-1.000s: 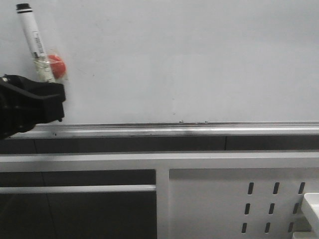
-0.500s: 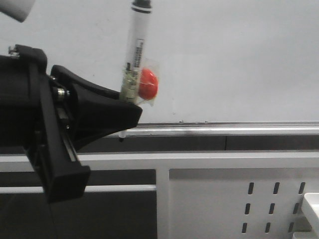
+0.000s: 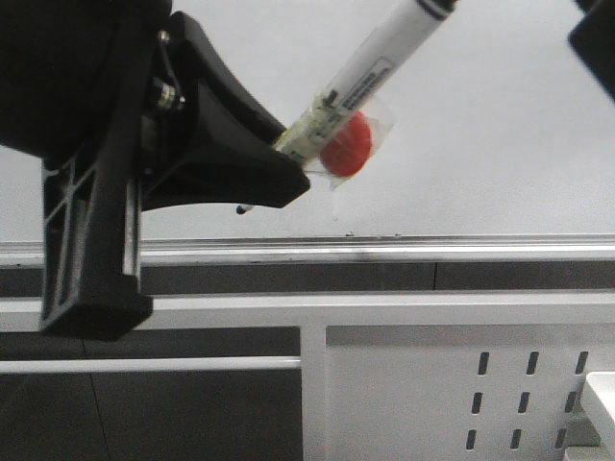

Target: Write number 1 on whiteboard

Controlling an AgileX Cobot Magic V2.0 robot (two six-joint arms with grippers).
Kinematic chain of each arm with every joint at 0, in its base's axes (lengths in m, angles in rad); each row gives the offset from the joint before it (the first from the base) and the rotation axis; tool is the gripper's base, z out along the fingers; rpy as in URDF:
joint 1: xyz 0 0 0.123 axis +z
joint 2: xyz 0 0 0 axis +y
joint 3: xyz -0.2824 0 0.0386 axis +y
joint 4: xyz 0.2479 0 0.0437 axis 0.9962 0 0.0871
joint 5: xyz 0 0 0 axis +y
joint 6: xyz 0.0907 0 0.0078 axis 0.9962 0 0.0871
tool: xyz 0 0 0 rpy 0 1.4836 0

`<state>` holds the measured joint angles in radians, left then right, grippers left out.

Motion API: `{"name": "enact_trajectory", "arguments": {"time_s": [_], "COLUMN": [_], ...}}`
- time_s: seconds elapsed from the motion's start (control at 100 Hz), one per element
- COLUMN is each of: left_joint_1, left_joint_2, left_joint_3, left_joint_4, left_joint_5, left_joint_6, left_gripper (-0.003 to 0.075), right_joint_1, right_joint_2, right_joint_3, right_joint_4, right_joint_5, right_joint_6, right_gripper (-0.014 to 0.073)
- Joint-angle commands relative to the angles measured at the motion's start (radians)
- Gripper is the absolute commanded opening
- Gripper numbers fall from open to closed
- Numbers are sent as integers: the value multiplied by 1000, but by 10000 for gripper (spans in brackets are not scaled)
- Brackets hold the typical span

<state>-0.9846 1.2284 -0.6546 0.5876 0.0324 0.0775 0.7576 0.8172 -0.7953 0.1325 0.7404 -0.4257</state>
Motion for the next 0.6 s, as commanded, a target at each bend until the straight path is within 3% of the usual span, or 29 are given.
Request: {"name": "enact_trajectory", "arguments": {"time_s": [0.0,0.48,0.59], "left_joint_1": [-33,-53,-53], "left_joint_2": [-25,-25,-25], "left_joint_3": [-48,-50,-50], "left_joint_4": [26,24,24], "left_joint_5": [-32,1,1], "left_joint_6": [-3,-3,-3], "left_gripper": [-20,-20,-20], "right_joint_1": [22,109,109], "right_joint_2": [30,155,155], "right_joint_3": [-37,-37,-37], "right_joint_4": [-4,-10,-10], "right_joint_5": [-91,-293,-322], "right_joint_6": [-12,-12,-12], "right_gripper": [389,385,284]}}
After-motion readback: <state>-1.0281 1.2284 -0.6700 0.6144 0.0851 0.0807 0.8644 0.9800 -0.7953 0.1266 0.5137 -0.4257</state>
